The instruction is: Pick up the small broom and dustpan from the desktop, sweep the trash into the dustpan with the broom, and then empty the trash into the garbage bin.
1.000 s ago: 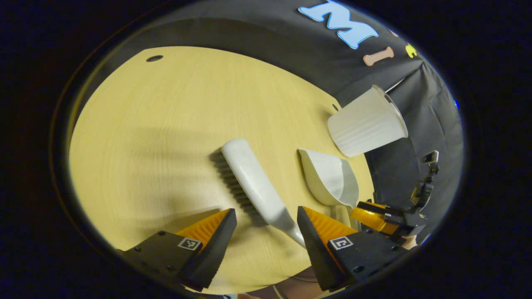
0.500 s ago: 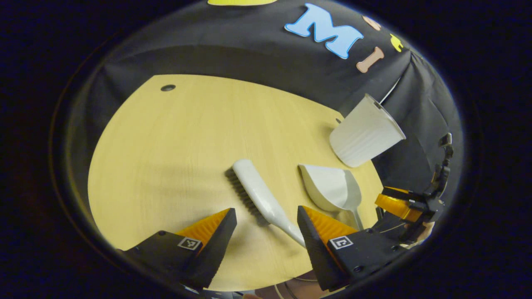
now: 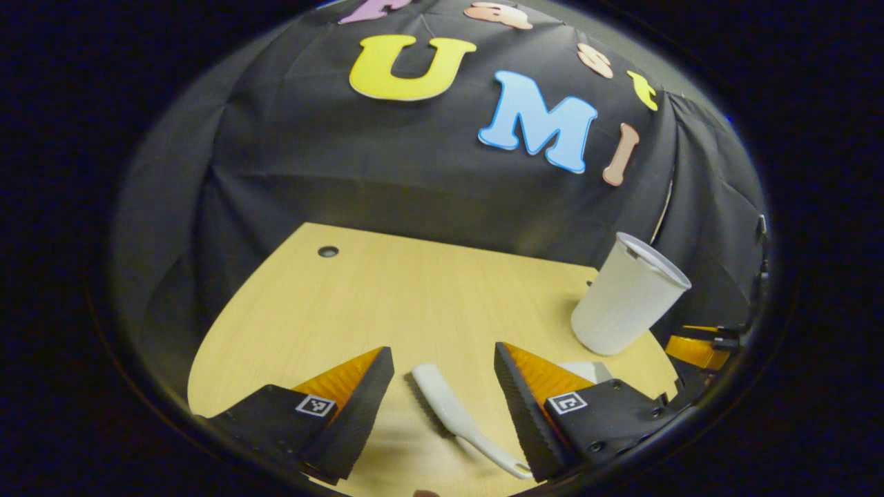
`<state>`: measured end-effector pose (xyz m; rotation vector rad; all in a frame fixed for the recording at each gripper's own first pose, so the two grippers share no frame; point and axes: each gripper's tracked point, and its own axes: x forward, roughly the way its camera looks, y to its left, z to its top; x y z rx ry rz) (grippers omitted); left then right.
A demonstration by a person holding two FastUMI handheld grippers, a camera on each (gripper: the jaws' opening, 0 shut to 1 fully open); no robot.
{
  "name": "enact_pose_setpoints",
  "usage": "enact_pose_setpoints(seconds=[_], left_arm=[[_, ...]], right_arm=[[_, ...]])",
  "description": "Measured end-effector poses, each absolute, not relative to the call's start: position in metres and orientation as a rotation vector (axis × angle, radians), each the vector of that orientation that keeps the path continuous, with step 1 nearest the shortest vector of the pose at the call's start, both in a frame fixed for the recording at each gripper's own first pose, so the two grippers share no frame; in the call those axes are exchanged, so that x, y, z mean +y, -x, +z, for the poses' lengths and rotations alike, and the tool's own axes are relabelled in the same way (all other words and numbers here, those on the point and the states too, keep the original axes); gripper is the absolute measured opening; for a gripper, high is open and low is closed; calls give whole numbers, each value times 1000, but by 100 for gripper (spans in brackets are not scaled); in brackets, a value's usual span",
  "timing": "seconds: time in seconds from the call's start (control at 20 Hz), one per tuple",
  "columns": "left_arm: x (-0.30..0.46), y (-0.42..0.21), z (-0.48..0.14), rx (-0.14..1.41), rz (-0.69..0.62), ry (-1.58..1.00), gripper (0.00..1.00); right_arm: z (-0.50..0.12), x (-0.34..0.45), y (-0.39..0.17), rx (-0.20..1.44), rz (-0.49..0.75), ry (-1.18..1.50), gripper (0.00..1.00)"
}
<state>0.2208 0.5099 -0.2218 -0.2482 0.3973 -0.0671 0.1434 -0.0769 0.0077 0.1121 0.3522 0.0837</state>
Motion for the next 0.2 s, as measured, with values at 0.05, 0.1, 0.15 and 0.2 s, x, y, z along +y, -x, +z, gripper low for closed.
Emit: enact_pose_setpoints(seconds=[0.05, 0.1, 0.15, 0.2], left_arm=[[513, -222, -214, 363, -31, 242, 96], [515, -224, -207, 330, 5, 232, 96], [517, -224, -199, 297, 40, 220, 96], [516, -222, -189, 261, 64, 201, 95]], right_arm=[[16, -83, -144, 317, 78, -95, 94], [25, -91, -147, 279, 72, -80, 94], [34, -98, -149, 239, 63, -63, 94], [42, -103, -151, 202, 58, -47, 94]])
